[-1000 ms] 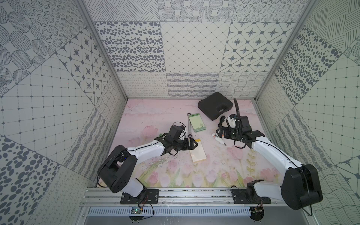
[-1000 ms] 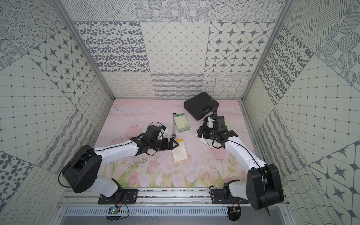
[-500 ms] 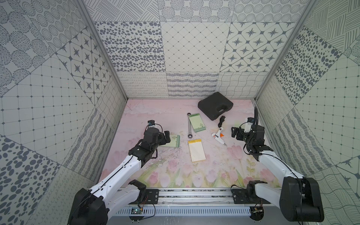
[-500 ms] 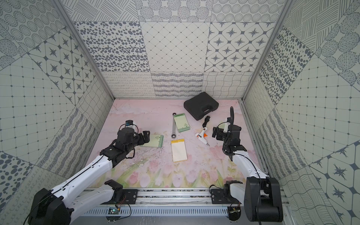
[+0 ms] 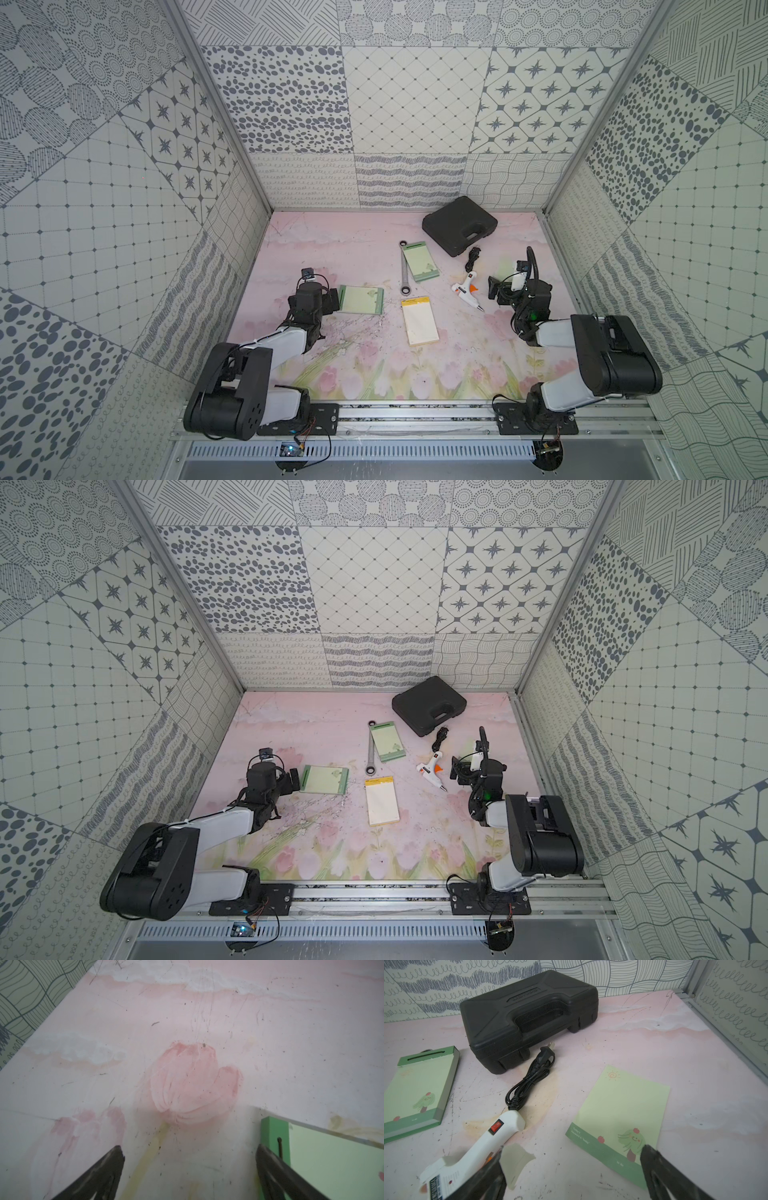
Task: Tear off pages from different memo pads
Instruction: Reset both arms
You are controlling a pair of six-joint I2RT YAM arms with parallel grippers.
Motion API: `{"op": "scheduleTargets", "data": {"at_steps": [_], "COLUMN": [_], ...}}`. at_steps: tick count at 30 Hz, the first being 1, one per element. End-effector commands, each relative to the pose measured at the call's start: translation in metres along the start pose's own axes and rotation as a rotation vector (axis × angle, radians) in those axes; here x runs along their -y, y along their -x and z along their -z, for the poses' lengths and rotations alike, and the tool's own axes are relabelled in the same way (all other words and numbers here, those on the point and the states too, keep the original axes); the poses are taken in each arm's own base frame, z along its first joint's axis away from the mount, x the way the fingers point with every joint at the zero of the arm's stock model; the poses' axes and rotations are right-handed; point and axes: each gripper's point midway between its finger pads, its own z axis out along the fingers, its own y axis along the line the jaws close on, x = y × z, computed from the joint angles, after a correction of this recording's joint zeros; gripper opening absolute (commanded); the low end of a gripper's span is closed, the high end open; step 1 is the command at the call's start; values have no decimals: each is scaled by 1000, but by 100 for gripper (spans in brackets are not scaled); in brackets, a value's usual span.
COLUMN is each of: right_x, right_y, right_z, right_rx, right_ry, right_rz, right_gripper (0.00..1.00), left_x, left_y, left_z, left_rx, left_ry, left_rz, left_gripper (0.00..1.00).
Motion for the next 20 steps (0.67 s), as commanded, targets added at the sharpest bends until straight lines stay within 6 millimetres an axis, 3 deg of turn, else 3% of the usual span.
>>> {"op": "scheduleTargets", "data": {"at_steps": [1, 3, 9, 20], "right_x": [-6, 3, 23, 20], "right_y": [37, 39, 40, 41], "right_z": [-1, -6, 0, -1], "right_rx": [113, 114, 130, 128], "right_ry": [22, -31, -224, -220], "right_rz": [50, 26, 7, 18], "right_gripper": [98, 99, 99, 99], "left_x": [2, -4, -2, -4], "left_y": [54, 48, 43, 47], "left_z": [-11, -14, -22, -30], "left_rx": [288, 333, 233, 212], "left_ry": [-66, -52, -76, -59], "left_rz": [-17, -2, 13, 11], "left_gripper": [100, 100, 100, 100]}}
